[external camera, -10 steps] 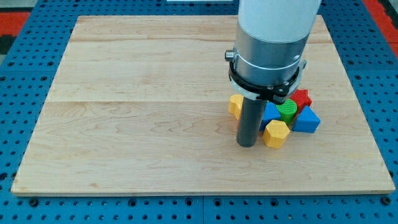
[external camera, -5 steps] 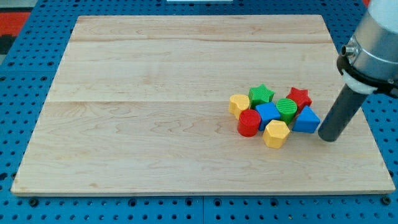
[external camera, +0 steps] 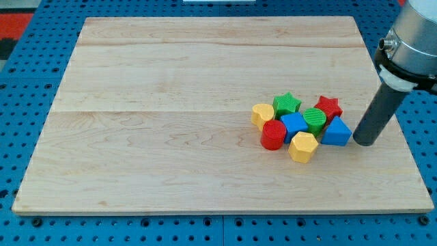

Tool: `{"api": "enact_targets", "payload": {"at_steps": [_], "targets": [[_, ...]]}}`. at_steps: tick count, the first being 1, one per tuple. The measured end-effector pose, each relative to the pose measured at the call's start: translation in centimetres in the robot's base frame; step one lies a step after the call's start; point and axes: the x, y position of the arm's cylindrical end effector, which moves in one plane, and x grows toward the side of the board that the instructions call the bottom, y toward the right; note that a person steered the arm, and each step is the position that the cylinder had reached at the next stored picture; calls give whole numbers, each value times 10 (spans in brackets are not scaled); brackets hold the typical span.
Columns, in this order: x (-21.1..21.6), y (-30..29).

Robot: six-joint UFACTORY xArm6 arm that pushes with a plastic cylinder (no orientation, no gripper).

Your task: Slightly move the triangle to the left

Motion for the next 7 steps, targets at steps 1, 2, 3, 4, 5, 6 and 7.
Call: {"api": "enact_targets", "payload": {"at_steps": [1,2,3,4,5,6,7], "targets": [[0,0],[0,-2],[0,-5],[0,-19],[0,-27],[0,9],[-2,83]]}}
